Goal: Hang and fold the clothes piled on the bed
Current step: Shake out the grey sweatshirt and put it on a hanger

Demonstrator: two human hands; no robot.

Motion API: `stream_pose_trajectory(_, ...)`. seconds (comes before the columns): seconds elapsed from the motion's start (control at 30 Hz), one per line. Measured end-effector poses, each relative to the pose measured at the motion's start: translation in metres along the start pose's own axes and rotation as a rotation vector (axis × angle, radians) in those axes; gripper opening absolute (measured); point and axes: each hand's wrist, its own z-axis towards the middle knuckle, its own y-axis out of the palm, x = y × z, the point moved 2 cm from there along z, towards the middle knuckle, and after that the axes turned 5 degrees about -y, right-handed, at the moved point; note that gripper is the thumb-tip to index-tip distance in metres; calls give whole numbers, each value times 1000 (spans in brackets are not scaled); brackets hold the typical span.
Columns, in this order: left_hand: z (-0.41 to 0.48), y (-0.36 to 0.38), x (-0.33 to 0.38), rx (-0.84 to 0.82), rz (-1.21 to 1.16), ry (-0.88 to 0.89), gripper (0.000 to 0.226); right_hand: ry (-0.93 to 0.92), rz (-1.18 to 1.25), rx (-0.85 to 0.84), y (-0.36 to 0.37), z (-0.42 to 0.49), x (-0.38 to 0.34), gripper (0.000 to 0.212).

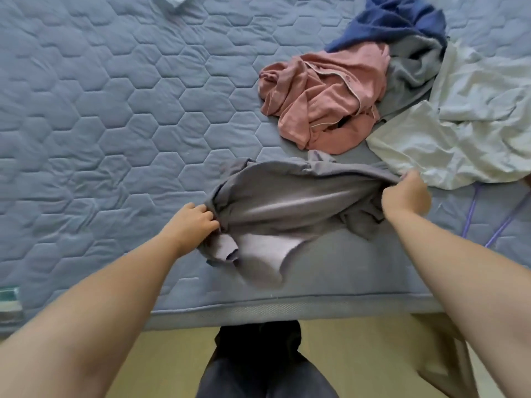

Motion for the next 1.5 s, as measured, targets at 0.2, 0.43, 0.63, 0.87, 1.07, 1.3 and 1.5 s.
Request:
stream_pose_trajectory(0.2,2,7,3,-203,-274,-388,22,-404,-354,-262,48,-36,-42,49)
stream_pose_trajectory(0.43,51,1,35,218,-565,-351,60,-187,145,-401,82,-49,-59,65)
stream_pose_trajectory(0.63,84,-16,59,118,-542,-411,64,-709,-435,-899,89,-93,-55,22)
stream_pose_trajectory(0.87,98,1,83,-313,-576,-262,68,-692,-55,-356,75,-97,-39,19)
stream_pose_trajectory(1.07,91,11,92,-269,-421,-209,65,-378,37,-332,85,-27,-35,77)
stream_pose_trajectory(1.3,81,19,102,-183,-423,-266,62,-484,-18,-400,93,-34,-43,14)
stream_pose_trajectory(1.5,86,-15,90,-153,-954,-462,50,-462,322,-393,66,-57,-46,5)
